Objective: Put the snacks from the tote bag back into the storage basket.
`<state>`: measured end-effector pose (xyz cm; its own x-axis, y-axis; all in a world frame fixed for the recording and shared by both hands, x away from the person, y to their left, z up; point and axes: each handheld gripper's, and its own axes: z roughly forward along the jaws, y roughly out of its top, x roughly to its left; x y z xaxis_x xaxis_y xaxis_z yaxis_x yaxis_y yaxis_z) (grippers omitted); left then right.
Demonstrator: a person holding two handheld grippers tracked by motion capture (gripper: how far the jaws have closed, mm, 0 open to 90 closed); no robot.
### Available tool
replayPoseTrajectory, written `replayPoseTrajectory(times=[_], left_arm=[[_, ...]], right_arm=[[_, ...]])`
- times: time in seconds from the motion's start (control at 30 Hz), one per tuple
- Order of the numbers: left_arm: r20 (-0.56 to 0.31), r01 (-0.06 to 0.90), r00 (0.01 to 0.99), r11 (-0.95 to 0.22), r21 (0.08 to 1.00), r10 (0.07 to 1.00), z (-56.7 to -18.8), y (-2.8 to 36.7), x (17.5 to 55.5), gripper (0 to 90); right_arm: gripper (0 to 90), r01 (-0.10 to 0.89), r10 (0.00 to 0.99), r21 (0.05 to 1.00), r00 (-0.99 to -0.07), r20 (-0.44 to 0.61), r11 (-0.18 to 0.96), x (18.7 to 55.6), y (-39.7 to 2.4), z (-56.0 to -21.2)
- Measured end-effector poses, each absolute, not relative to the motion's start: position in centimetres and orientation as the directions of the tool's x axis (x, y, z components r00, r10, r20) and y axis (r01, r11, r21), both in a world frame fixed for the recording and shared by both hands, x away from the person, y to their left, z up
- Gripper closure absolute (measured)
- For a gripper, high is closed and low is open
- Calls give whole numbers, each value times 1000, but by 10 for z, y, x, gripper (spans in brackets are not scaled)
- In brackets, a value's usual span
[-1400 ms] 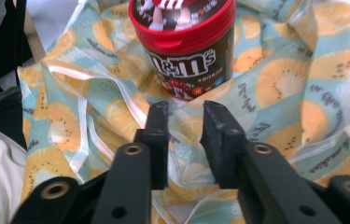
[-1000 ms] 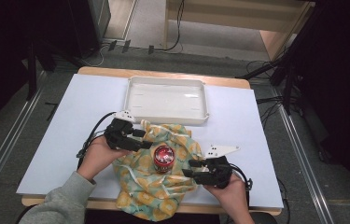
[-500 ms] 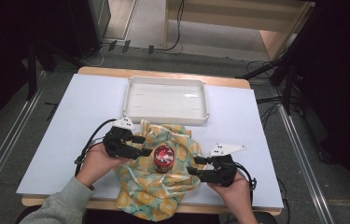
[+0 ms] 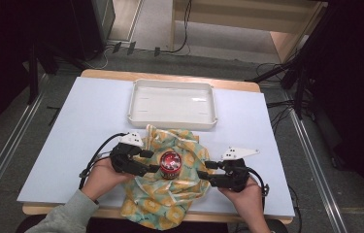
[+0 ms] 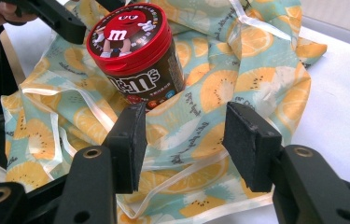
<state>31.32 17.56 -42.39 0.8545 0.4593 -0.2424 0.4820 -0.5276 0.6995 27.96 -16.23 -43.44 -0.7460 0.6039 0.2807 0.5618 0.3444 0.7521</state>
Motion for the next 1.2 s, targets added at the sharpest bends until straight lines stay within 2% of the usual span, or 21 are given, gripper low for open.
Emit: replayPoseTrajectory(times=[0.13,0.2,0.37,1.2], left_arm=[[-238,469,863,-532,705,446,-430,172,314,351],[-242,470,865,-540,698,440,-434,169,316,304],[-254,477,867,-571,668,428,-444,160,316,282],[-256,446,884,-546,709,390,-466,130,325,181]], right_arm=[[502,563,606,750,-745,280,346,280,-163,-435],[502,565,606,750,-744,282,345,281,-163,-435],[500,568,609,748,-741,283,344,281,-163,-436],[481,577,604,734,-743,288,359,281,-158,-440]])
